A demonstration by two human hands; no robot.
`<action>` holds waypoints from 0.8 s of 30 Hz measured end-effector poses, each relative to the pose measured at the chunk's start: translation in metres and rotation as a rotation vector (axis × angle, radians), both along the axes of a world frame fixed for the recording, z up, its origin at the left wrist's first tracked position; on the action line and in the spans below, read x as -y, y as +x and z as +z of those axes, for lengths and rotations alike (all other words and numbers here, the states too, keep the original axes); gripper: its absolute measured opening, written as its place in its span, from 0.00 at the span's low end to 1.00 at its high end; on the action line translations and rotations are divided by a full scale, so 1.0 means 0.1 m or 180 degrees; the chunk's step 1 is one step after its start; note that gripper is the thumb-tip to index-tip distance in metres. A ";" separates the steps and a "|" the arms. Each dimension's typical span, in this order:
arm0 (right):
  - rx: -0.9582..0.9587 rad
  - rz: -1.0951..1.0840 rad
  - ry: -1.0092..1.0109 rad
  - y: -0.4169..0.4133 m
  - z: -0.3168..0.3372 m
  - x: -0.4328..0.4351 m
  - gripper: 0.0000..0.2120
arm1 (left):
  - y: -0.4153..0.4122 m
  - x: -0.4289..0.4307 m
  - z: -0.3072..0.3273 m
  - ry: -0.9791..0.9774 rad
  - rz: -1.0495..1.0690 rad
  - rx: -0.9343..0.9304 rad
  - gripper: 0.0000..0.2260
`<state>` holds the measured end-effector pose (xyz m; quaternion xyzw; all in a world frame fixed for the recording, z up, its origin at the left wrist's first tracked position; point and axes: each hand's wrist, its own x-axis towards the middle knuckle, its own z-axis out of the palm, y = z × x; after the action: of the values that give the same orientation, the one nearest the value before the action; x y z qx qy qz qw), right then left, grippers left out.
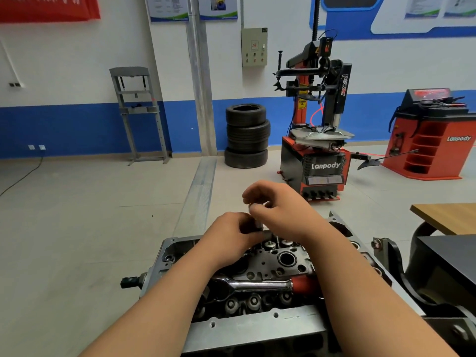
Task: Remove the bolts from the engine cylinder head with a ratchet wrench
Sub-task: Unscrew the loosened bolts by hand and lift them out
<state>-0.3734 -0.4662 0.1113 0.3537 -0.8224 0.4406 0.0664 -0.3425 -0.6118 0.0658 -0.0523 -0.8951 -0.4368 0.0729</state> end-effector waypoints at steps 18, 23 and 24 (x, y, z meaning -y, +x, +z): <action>0.0015 0.0011 0.0024 0.00 0.02 -0.03 0.10 | 0.00 0.03 -0.02 0.0058 -0.0114 0.0165 0.06; -0.0120 -0.0051 0.0051 -0.01 0.00 0.00 0.07 | -0.03 0.02 -0.01 -0.0065 0.0129 0.0050 0.05; -0.0226 -0.0194 0.0115 -0.01 -0.01 0.00 0.07 | -0.03 0.02 -0.01 -0.0103 0.0181 0.0021 0.06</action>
<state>-0.3747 -0.4663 0.1102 0.3451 -0.8377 0.4106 0.1026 -0.3454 -0.6136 0.0643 -0.0265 -0.9034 -0.4202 0.0815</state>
